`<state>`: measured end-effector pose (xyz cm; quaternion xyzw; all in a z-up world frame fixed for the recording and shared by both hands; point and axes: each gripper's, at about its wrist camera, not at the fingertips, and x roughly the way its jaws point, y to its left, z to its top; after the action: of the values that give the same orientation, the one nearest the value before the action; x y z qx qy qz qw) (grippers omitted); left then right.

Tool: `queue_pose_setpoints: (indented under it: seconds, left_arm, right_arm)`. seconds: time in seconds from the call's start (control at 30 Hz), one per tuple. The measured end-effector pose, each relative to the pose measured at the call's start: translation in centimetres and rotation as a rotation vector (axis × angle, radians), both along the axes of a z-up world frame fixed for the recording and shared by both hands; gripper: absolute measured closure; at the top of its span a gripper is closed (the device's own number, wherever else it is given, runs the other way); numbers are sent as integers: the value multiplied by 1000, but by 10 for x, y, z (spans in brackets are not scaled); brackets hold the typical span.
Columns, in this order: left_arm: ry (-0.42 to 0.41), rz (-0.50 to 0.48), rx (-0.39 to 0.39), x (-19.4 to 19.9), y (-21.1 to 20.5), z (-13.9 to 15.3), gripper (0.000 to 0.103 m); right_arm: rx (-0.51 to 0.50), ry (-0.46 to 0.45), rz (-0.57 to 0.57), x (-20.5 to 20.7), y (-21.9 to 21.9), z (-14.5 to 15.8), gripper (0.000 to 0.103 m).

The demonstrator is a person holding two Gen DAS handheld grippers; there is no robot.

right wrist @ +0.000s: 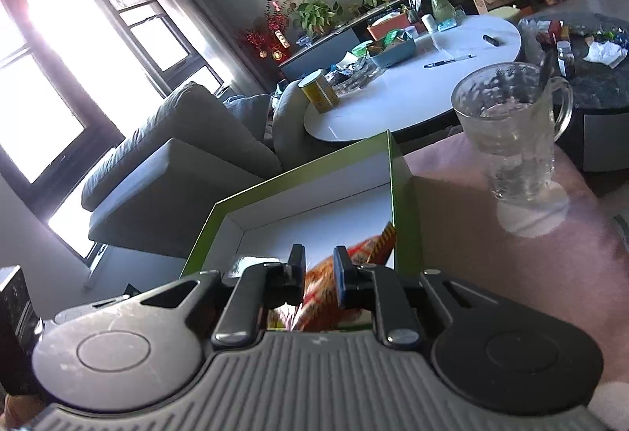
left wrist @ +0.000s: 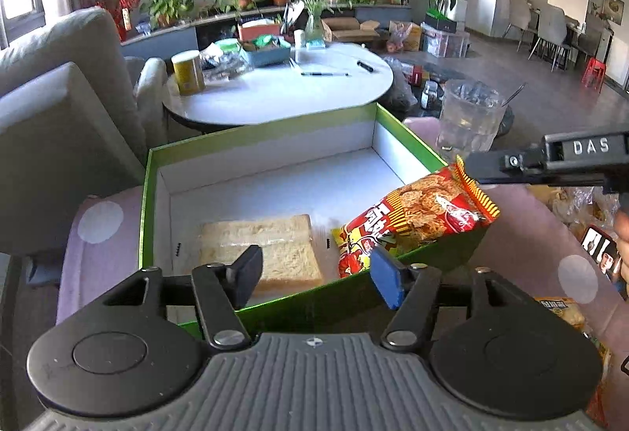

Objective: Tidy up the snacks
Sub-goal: 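Lower the chip bag into the box beside the bread and release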

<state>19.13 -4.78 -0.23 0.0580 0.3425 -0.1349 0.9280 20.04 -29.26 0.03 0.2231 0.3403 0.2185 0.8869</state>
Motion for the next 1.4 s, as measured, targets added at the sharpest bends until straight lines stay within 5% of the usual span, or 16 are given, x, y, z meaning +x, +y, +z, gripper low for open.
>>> queue_pose_setpoints:
  seconds: [0.23, 0.4, 0.77, 1.4]
  left_arm:
    - [-77, 55, -5, -26, 16, 18, 29]
    - [-103, 107, -22, -40, 34, 25, 25]
    - [-109, 219, -42, -69, 74, 16, 18]
    - [-34, 230, -55, -79, 98, -18, 13]
  right_arm:
    - [-32, -52, 45, -24, 7, 11, 75]
    - [-54, -79, 79, -38, 20, 17, 59]
    - [-103, -114, 135, -63, 47, 23, 44]
    - [-189, -53, 176, -81, 88, 1, 41]
